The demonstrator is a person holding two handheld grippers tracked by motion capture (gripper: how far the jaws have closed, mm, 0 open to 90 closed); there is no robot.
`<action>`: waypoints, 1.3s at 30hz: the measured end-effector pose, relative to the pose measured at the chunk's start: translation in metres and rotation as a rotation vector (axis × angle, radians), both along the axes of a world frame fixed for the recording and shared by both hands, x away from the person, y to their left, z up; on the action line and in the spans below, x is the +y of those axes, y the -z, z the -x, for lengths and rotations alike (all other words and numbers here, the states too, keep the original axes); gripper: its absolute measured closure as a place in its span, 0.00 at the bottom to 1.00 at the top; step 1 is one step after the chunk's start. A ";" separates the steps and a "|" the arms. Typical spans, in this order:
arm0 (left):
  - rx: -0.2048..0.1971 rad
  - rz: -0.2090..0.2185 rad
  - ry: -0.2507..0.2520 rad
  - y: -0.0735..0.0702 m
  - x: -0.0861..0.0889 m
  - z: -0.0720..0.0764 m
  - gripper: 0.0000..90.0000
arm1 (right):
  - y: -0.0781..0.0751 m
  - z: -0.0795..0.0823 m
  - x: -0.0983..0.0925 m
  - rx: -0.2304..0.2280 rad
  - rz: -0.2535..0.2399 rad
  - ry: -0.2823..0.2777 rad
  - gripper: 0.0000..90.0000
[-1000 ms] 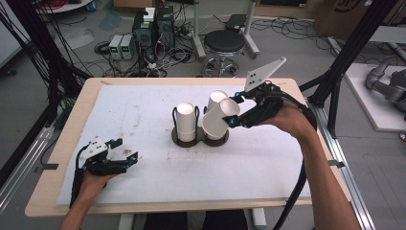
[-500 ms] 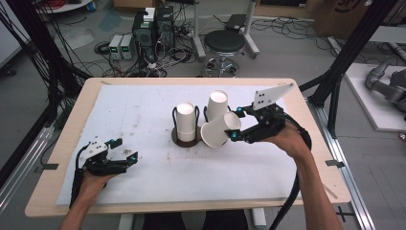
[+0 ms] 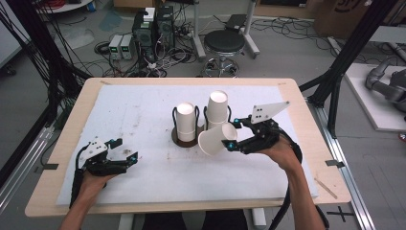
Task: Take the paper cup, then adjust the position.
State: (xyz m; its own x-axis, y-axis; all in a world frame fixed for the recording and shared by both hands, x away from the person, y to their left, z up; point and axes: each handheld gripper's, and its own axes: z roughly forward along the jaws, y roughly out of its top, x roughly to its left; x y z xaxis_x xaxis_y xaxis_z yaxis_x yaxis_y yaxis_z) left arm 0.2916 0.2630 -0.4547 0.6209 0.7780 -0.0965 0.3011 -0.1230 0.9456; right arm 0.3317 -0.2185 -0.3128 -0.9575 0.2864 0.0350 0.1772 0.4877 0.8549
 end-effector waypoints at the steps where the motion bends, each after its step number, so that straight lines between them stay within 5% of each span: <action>1: 0.000 -0.001 0.000 0.000 0.000 0.000 0.14 | 0.002 0.000 0.000 0.000 -0.004 0.001 0.40; 8: 0.001 -0.002 -0.001 0.000 0.000 0.000 0.14 | 0.017 -0.001 0.001 0.011 -0.032 0.005 0.40; 39: -0.010 0.002 0.004 -0.001 0.000 0.001 0.14 | 0.031 -0.002 -0.001 0.026 -0.048 -0.005 0.40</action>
State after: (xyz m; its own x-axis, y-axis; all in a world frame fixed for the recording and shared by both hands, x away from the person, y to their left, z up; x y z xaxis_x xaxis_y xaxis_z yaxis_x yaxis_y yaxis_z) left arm 0.2906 0.2632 -0.4542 0.6246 0.7755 -0.0914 0.2907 -0.1223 0.9490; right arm 0.3339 -0.2194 -0.3441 -0.9573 0.2795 0.0736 0.1976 0.4470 0.8724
